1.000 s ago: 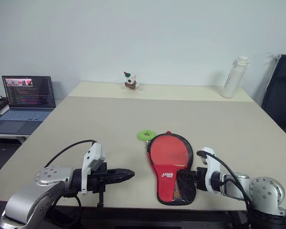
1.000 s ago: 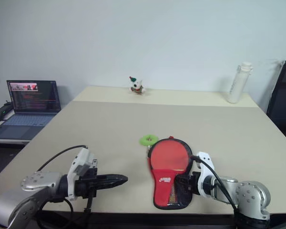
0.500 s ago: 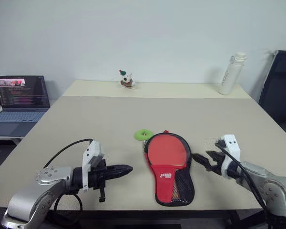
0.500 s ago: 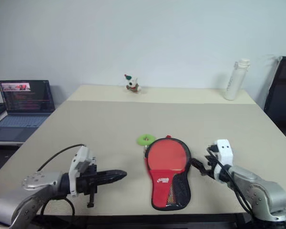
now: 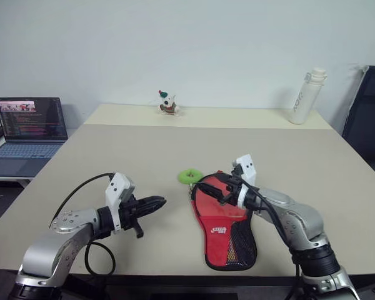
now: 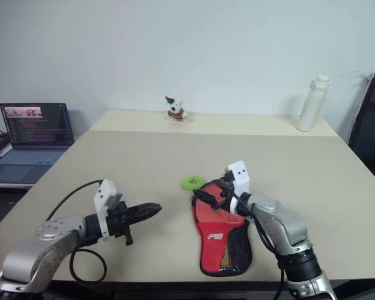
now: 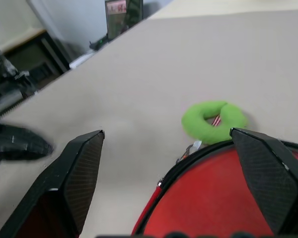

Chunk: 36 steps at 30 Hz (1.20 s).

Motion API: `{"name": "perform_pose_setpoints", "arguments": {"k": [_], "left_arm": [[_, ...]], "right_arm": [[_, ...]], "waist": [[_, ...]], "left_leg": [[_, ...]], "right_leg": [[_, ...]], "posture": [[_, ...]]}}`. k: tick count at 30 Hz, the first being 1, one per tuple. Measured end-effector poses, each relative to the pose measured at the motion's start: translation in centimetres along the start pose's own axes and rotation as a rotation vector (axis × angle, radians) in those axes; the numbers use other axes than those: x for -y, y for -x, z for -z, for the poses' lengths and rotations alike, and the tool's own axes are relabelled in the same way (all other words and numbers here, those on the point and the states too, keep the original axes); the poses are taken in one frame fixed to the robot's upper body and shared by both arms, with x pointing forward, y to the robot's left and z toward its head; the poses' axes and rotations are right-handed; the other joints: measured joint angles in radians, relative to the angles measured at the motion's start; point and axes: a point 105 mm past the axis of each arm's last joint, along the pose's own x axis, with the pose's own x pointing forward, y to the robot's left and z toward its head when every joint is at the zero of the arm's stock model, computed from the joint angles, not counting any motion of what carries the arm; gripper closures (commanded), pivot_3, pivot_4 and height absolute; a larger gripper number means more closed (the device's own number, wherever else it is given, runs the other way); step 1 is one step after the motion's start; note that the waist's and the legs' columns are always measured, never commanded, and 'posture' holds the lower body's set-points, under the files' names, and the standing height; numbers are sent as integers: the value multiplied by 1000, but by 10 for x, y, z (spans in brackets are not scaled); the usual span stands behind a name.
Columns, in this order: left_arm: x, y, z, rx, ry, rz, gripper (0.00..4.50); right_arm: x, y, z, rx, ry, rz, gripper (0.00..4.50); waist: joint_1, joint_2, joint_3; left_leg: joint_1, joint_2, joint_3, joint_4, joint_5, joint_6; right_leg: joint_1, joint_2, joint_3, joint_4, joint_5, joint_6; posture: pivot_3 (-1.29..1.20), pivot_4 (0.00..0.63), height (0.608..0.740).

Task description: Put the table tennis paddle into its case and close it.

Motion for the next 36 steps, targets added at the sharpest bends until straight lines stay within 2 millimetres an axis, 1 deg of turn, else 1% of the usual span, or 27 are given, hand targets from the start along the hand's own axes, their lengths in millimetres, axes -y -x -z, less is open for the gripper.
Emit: {"name": "perform_pose_setpoints", "arguments": {"k": [3, 5, 8, 9, 14, 16, 19, 22, 25, 29, 31, 34, 36], "left_arm": [[-16, -8, -1, -3, 0, -78, 2183], [-22, -15, -4, 6, -4, -108, 1417], [-35, -32, -12, 32, -1, -145, 323], [-39, -37, -14, 38, -2, -162, 38], [-63, -63, -16, 9, 9, -213, 38], [-68, -72, -15, -9, 17, -196, 38], [-74, -91, -10, -59, 36, -156, 38], [-77, -104, -10, -83, 40, -135, 38], [-78, -118, -9, -107, 37, -117, 38], [-69, -135, -8, -132, 29, -71, 38], [-63, -140, -1, -162, 22, -44, 38], [-62, -141, 4, -193, -5, -30, 38], [-60, -142, 4, -202, -19, -16, 408]], "right_arm": [[-1, -2, 8, -35, 46, -9, 0], [0, -1, 13, -47, 57, -5, 0], [8, 2, 23, -89, 89, 34, 0], [10, 3, 26, -102, 102, 44, 0], [17, 5, 37, -153, 153, 82, 0], [16, 5, 41, -162, 146, 82, 0], [14, 3, 43, -161, 142, 84, 0], [12, 2, 44, -159, 141, 88, 0], [11, 2, 45, -158, 138, 92, 0], [9, 2, 50, -164, 119, 100, 0], [8, 2, 52, -172, 113, 104, 0], [8, 2, 50, -170, 117, 111, 0], [8, 2, 51, -174, 115, 118, 0]], "waist": [[1, 0, 0], [1, 0, 0], [3, 0, 0], [3, 0, 0], [0, -1, 0], [-1, -1, 0], [1, -1, 0], [1, -1, 0], [1, -1, 1], [0, -1, 1], [-2, -1, 1], [-2, -1, 1], [-1, -1, 1]], "left_leg": [[0, 0, 0, 0, 0, 0], [0, 0, 0, 1, 0, 0], [0, 0, 0, 1, 0, 0], [0, 0, 0, 2, 0, 0], [0, 0, 1, 2, 2, -4], [0, 0, 3, 2, 3, -4], [-2, 0, 4, 3, 3, -5], [-2, 0, 5, 3, 3, -5], [-2, 0, 6, 4, 3, -5], [-2, 0, 7, 4, 3, -5], [-2, 0, 8, 4, 3, -5], [-2, 0, 8, 4, 3, -5], [-2, 0, 8, 4, 3, -5]], "right_leg": [[0, 0, 0, 0, 0, 0], [0, 0, 0, 0, 0, 0], [0, 0, 0, 1, 0, 0], [0, 0, 0, 1, 0, 0], [-1, 0, 1, 2, 0, 0], [-3, 0, 1, 3, 0, 0], [-5, 0, 2, 5, 0, 0], [-6, 0, 1, 6, 0, 0], [-7, 0, 1, 6, 0, 0], [-7, 0, 1, 7, 0, 0], [-8, 0, 2, 8, 0, 0], [-9, 1, 2, 9, 0, 0], [-9, 0, 2, 9, 0, 0]], "posture": [[0, 150, 740], [0, 150, 740], [0, 150, 740], [0, 150, 740], [0, 150, 740], [0, 150, 740], [0, 150, 740], [0, 150, 740], [0, 150, 740], [0, 150, 740], [0, 150, 740], [0, 150, 740], [0, 150, 740]]}}
